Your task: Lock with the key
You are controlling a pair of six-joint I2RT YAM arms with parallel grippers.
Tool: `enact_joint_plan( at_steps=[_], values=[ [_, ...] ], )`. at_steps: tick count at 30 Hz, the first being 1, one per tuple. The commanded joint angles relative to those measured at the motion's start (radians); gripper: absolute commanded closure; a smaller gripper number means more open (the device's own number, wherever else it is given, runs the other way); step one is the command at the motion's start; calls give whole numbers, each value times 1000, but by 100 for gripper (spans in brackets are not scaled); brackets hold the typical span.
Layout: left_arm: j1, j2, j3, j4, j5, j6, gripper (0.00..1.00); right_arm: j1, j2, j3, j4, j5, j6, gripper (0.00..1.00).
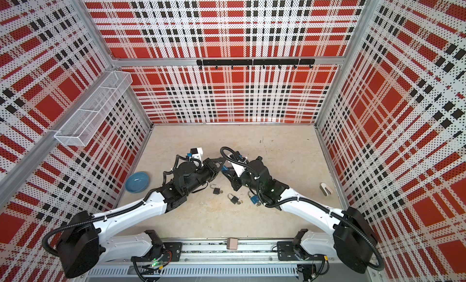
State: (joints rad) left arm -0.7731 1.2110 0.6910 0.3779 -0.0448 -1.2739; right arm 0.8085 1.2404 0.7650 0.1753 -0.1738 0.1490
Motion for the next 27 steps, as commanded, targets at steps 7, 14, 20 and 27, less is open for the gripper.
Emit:
enact_joint_plan(
  at_steps=[7,14,20,27],
  values=[
    [15,-61,110,-80,0,154,59,0,-19,142,-142,34,64,100],
    [75,-185,184,-378,-8,346,40,-58,-51,222,-317,-21,81,100],
    [162,-300,199,-580,-6,532,40,-77,-28,351,-545,-144,9,100],
    [252,-331,183,-573,205,732,40,-87,11,448,-662,-397,-10,100]
  ],
)
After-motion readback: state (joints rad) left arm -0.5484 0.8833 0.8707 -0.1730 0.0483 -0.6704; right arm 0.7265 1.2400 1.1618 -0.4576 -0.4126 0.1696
